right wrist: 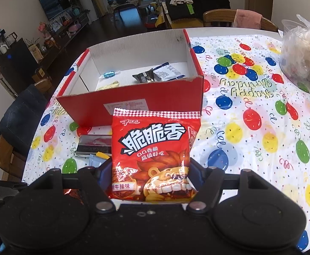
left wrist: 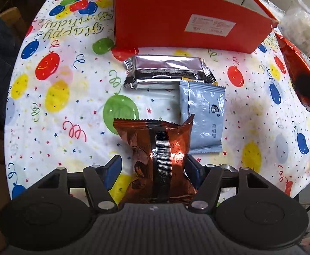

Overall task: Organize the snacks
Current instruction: 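Lift the brown bag and red chip bag toward the red box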

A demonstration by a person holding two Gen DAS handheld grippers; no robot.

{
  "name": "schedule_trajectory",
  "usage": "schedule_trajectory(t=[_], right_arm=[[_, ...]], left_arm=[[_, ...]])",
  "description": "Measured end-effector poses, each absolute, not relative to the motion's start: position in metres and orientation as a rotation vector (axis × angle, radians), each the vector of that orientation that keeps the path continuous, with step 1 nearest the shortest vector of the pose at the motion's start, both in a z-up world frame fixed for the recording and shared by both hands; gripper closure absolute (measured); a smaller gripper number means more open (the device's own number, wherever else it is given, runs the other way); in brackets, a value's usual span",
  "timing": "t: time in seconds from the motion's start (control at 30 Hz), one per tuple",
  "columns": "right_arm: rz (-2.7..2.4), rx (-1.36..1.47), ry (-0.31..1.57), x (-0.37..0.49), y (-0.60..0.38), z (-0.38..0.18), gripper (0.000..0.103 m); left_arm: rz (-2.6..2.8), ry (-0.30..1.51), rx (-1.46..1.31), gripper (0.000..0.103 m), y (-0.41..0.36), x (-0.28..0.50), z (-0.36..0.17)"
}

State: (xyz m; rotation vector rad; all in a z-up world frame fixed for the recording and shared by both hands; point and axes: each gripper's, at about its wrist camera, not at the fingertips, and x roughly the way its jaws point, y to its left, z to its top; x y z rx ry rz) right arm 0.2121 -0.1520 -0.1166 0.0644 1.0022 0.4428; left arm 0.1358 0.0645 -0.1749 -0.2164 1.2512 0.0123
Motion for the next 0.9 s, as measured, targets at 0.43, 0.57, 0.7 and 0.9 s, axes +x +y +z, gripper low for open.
schedule_trajectory(t=[0.43, 0.57, 0.7, 0.9], right_arm=[[0.424, 0.072, 1.001, 0.206, -0.153, -0.116, 0.033], [0.421, 0.075, 0.993, 0.205, -0.153, -0.113, 0.033], [0.424, 0.075, 0.977, 0.203, -0.153, -0.106, 0.033], [0.445, 0.065, 0.930, 0.210, -0.151, -0.086, 0.033]], left_arm=[[0.010, 1.228, -0.283, 0.055, 0.071, 0.129, -0.168], [0.016, 1.196, -0.307, 0.055, 0.077, 0.126, -0.156], [0.020, 1.143, -0.316, 0.055, 0.082, 0.124, -0.136], [0.015, 1.045, -0.312, 0.055, 0.085, 0.132, -0.097]])
